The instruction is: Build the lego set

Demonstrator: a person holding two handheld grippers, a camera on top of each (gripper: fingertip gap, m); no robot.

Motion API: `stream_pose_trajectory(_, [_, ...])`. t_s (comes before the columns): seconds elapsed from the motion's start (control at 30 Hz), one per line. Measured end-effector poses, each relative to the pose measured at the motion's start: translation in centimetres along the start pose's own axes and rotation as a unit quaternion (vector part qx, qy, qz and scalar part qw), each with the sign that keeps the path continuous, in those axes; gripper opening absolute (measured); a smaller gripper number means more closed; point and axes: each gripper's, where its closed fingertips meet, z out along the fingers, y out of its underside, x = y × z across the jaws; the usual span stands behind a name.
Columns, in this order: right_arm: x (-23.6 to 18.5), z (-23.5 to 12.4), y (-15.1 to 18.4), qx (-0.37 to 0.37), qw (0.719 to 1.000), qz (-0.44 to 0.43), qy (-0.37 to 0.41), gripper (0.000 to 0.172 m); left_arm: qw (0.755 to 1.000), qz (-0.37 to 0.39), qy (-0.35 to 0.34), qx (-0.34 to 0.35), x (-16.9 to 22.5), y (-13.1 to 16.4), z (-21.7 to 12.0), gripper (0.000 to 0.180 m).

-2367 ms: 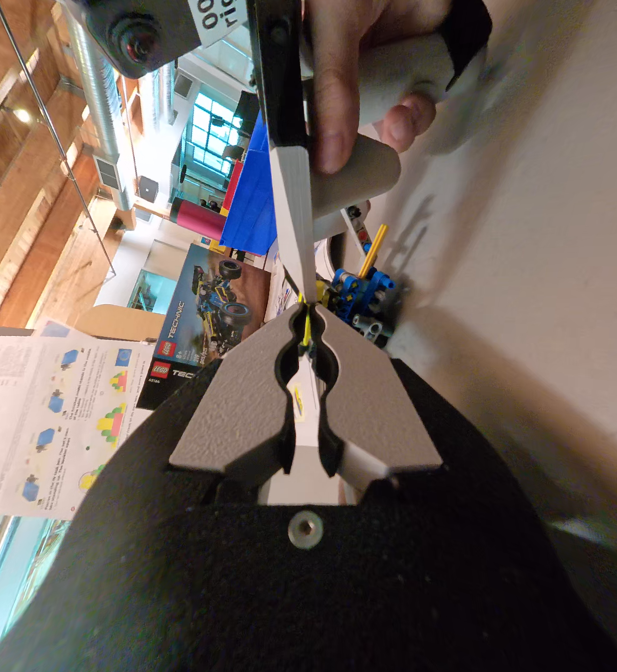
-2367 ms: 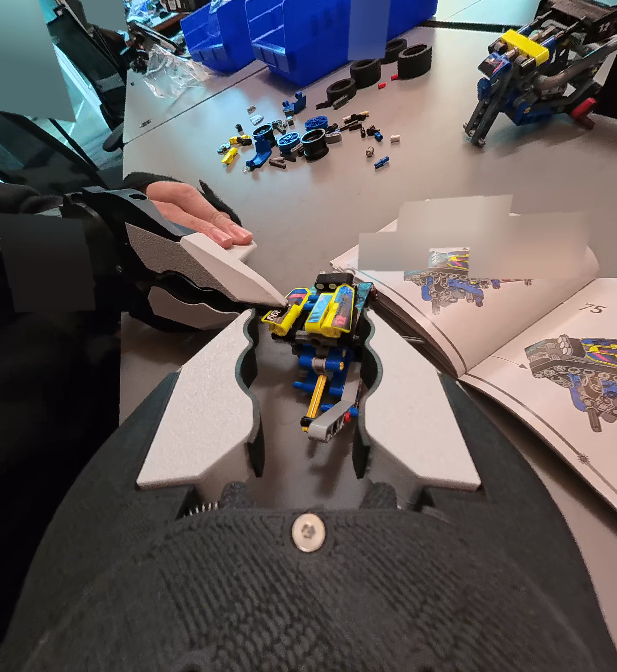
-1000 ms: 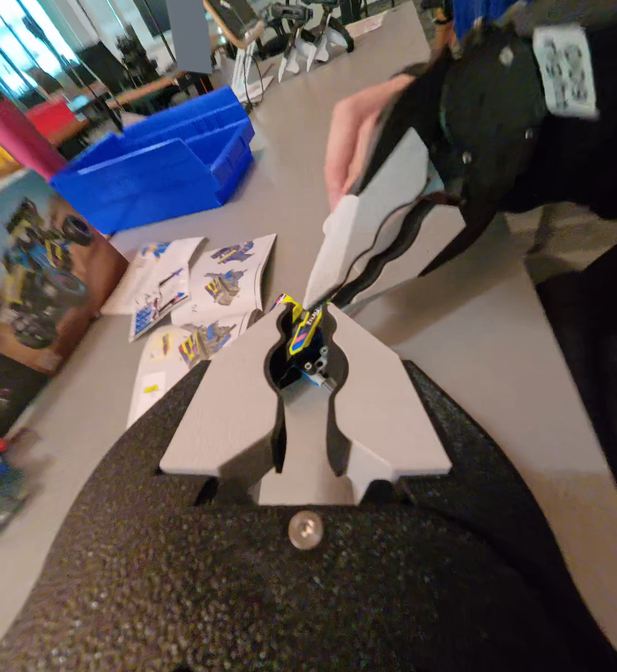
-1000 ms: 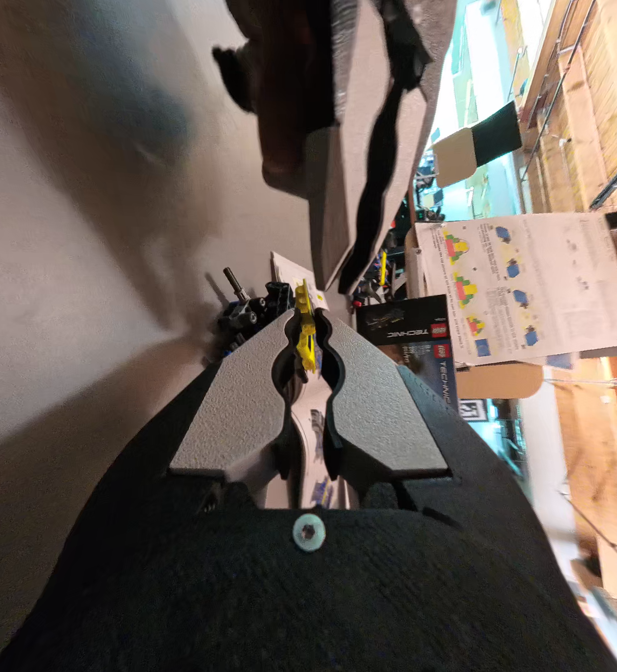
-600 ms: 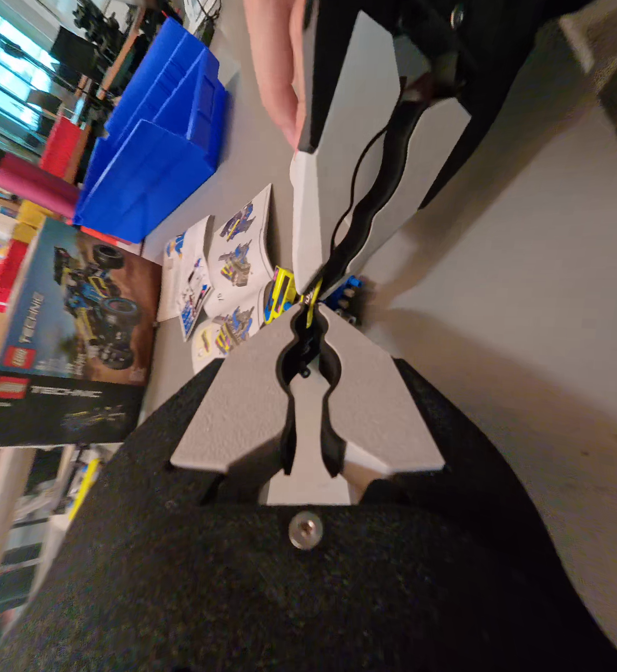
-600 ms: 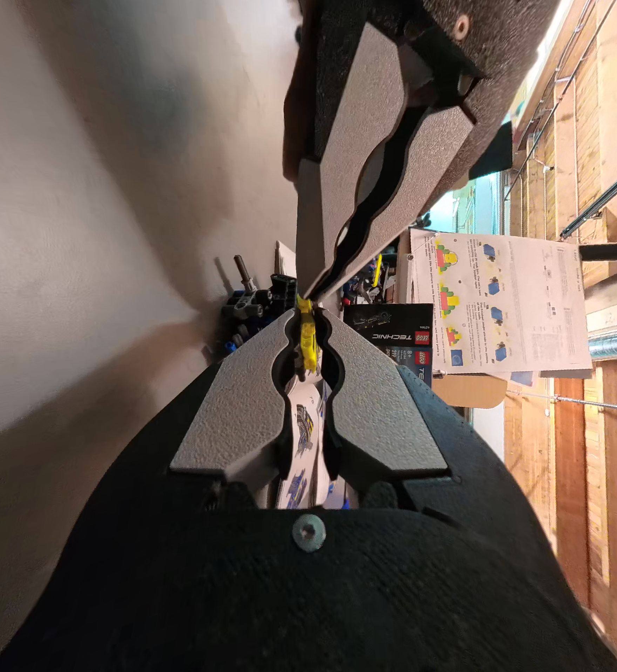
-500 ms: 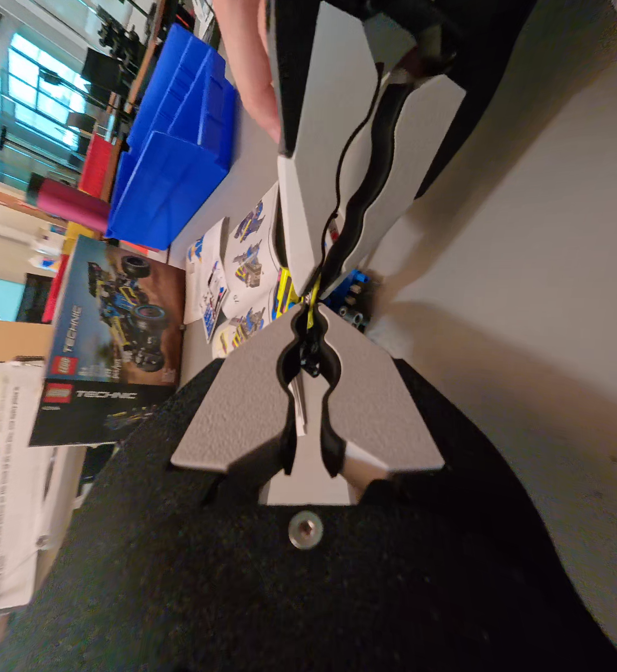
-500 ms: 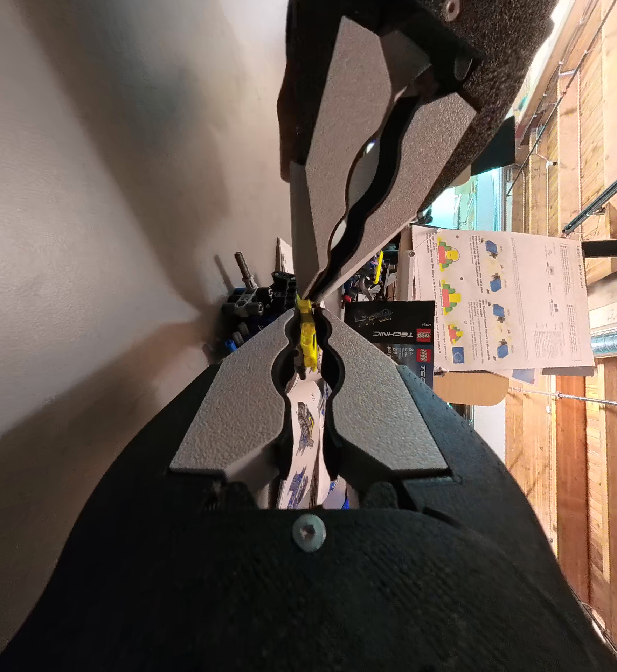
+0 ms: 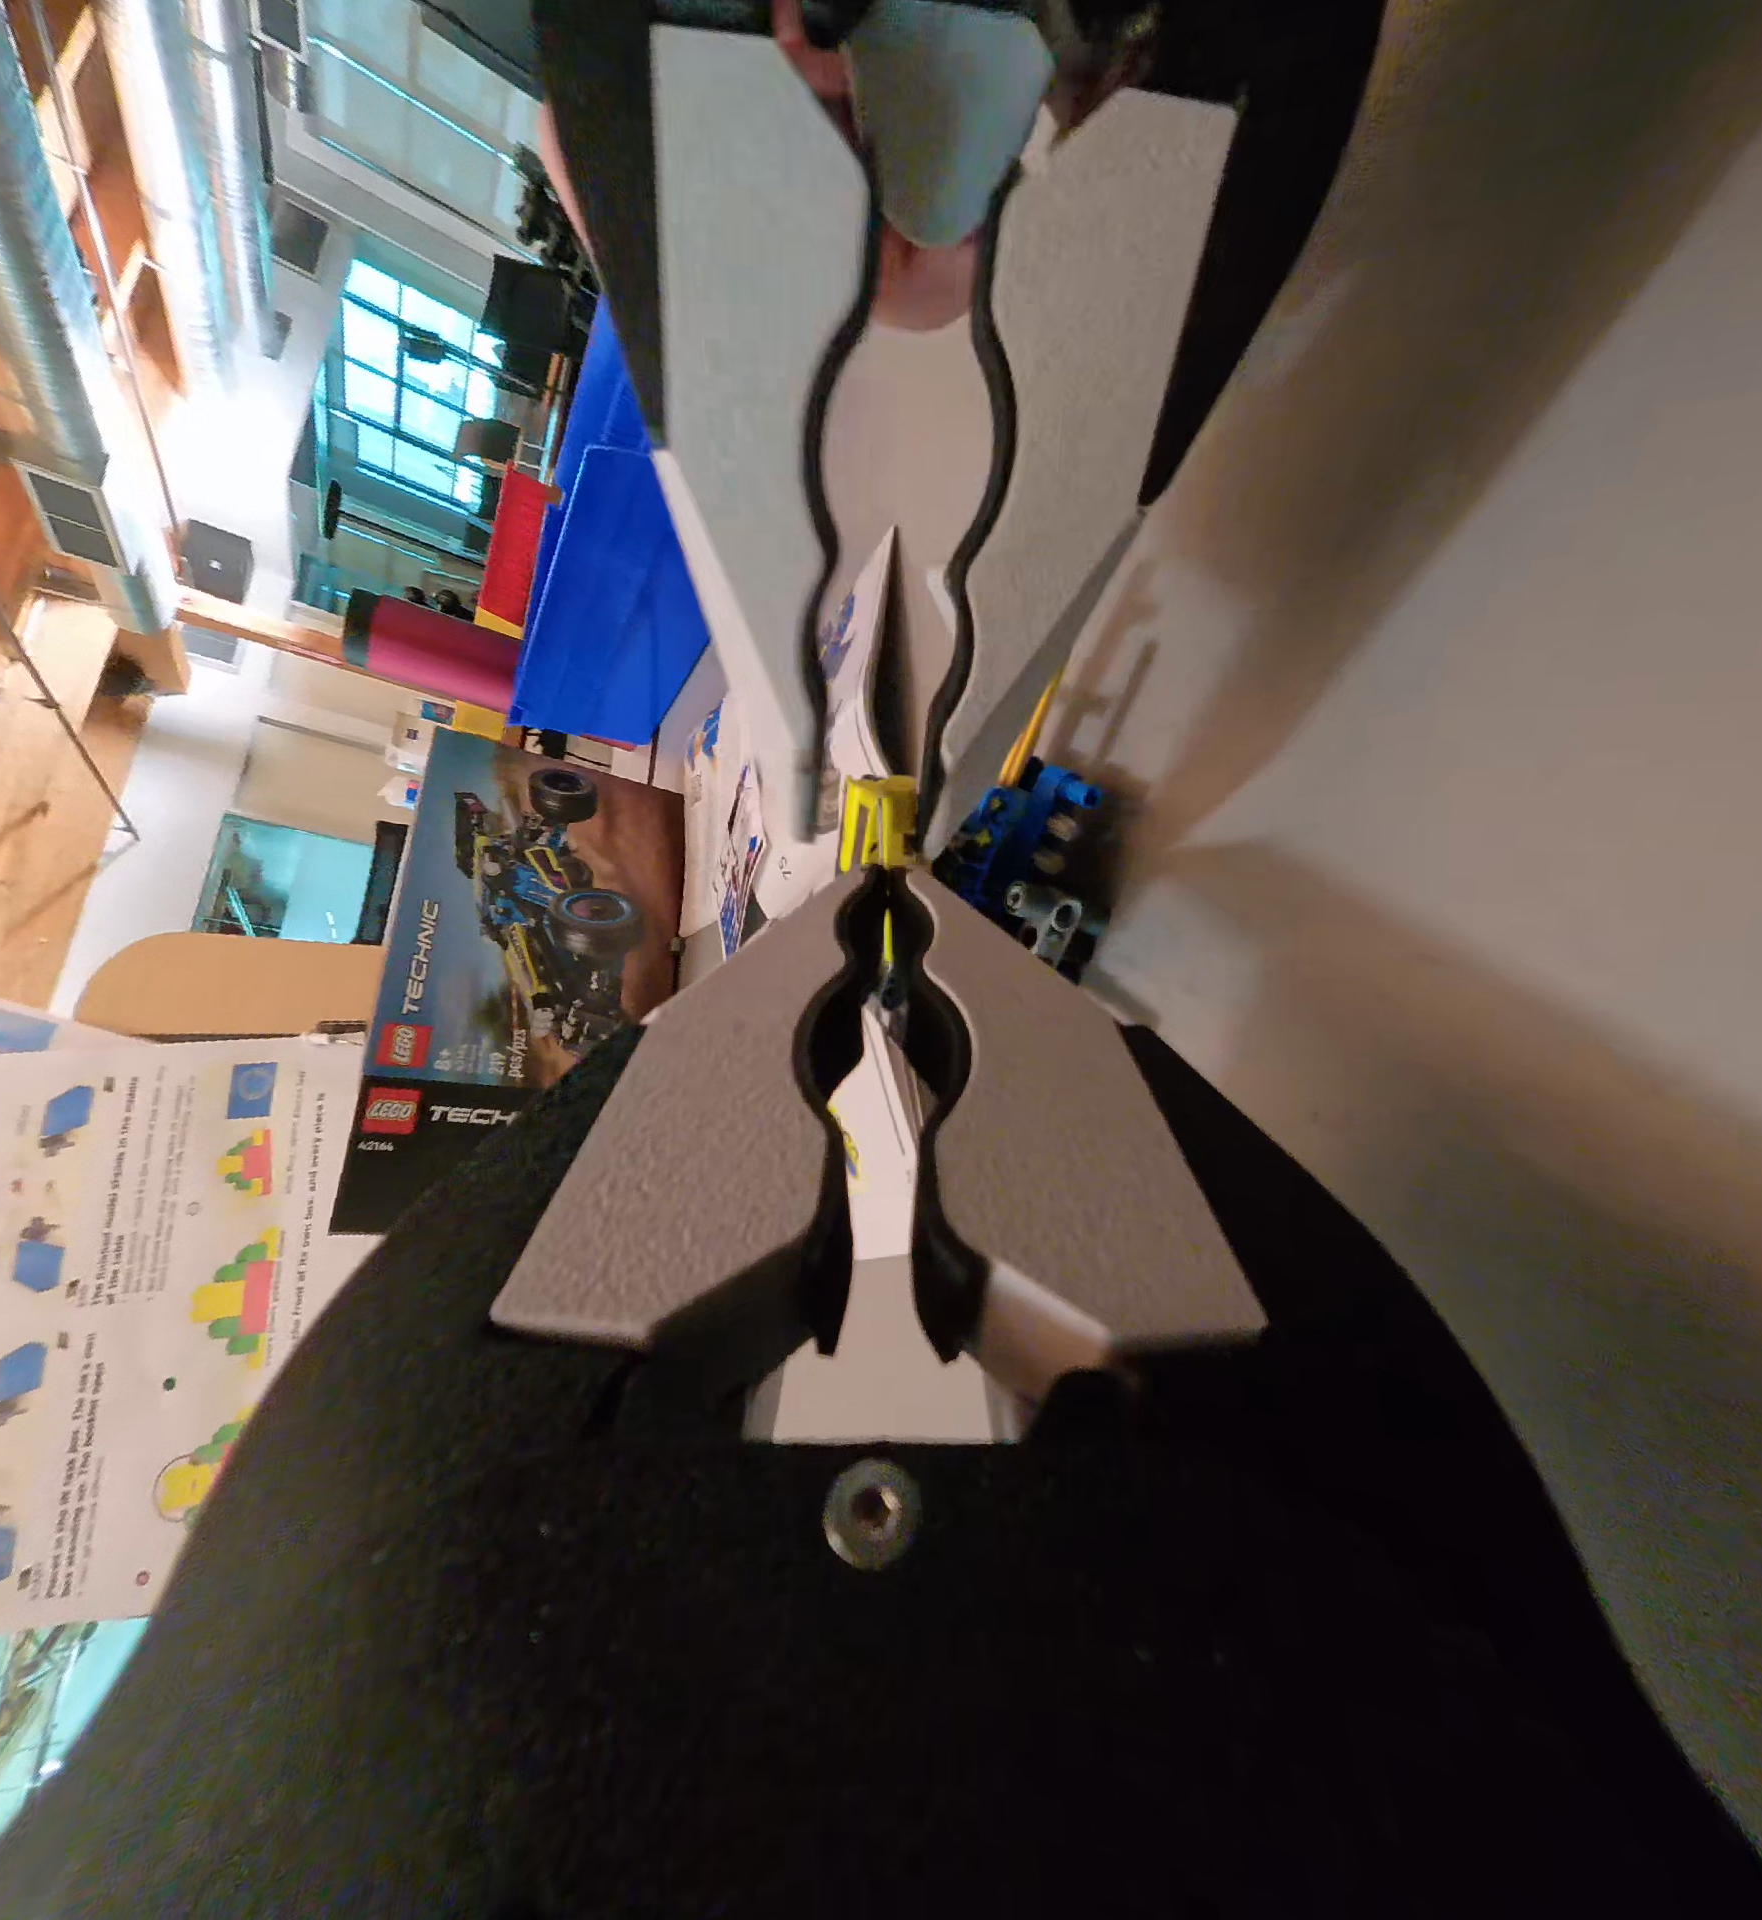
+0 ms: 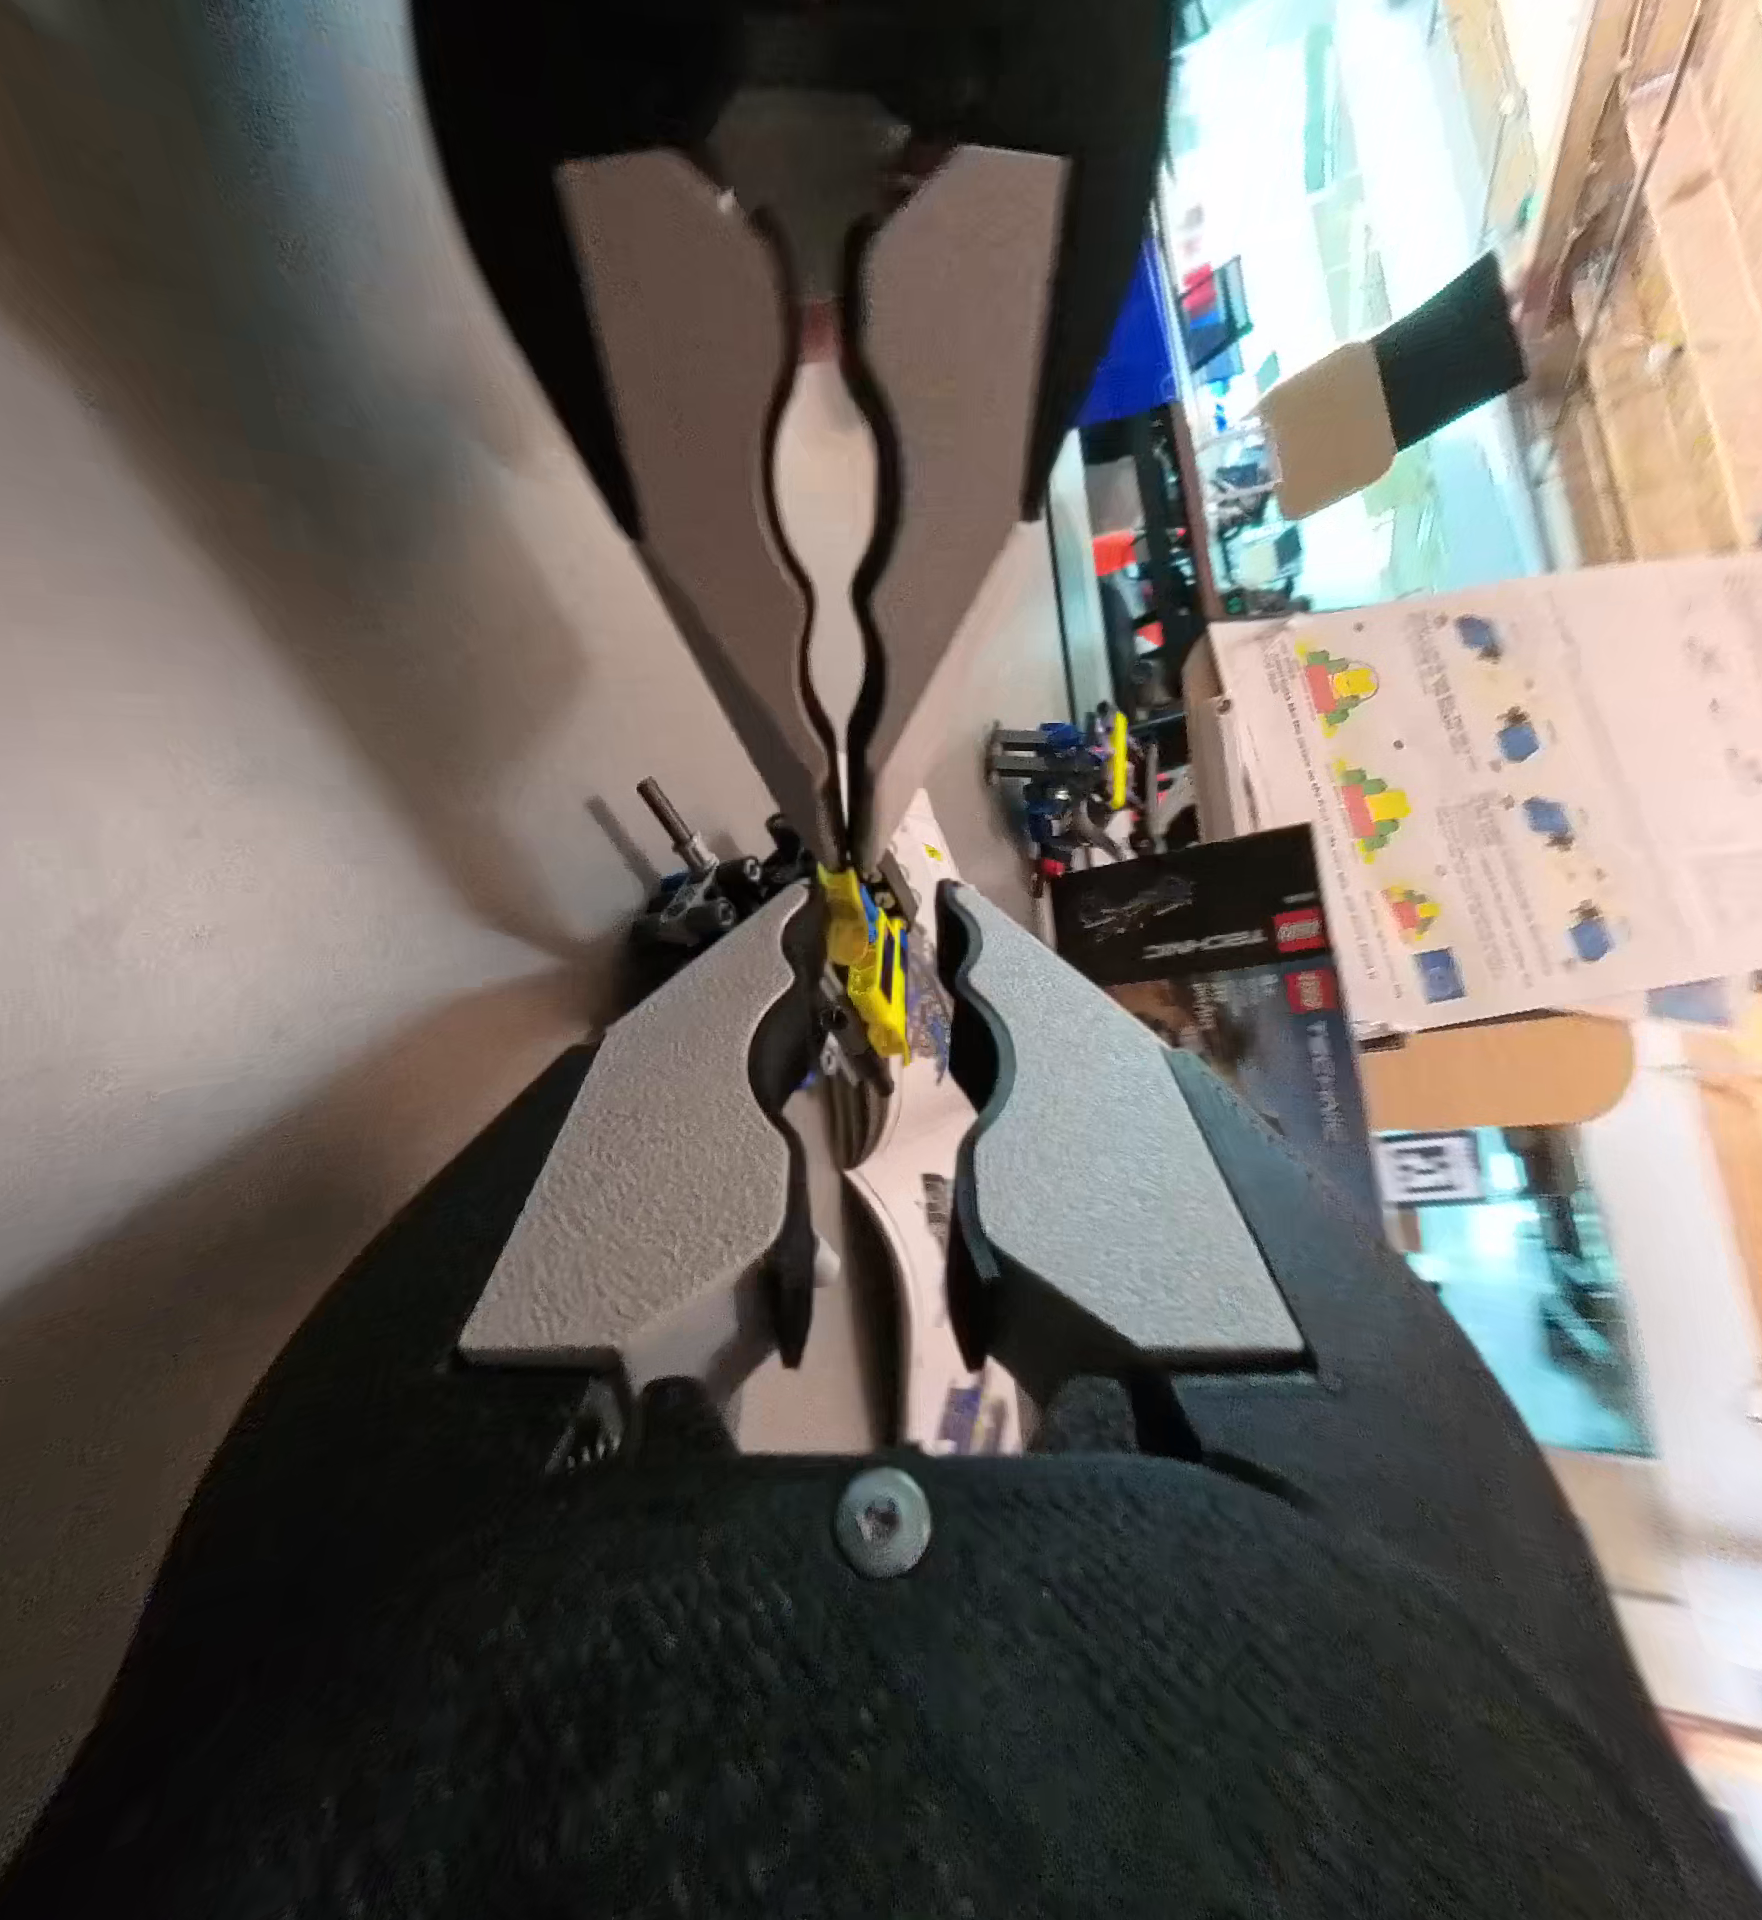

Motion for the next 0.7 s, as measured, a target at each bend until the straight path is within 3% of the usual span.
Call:
stream_pose_trajectory(0.17, [1.6, -0.8, 0.1, 0.036, 0.980, 0.191, -0.040, 0.044, 1.000, 0.018, -0.024, -0.009, 0.3, 0.2, 0.1, 0.000])
stream_pose_trajectory(0.33, [2.6, 0.0, 1.8, 0.042, 0.903, 0.418, -0.094, 0.078, 0.998, 0.037, -0.046, -0.016, -0.1, 0.3, 0.1, 0.000])
stream_pose_trajectory(0.5, [0.9, 1.1, 1.5, 0.049, 0.836, 0.516, -0.183, 0.069, 0.997, 0.041, -0.065, -0.019, -0.9, 0.5, 0.1, 0.000])
stream_pose_trajectory(0.7, [-0.2, 1.7, 2.3, 0.032, 0.803, 0.560, -0.201, 0.058, 0.997, 0.045, -0.064, -0.015, -0.6, 0.9, 0.5, 0.000])
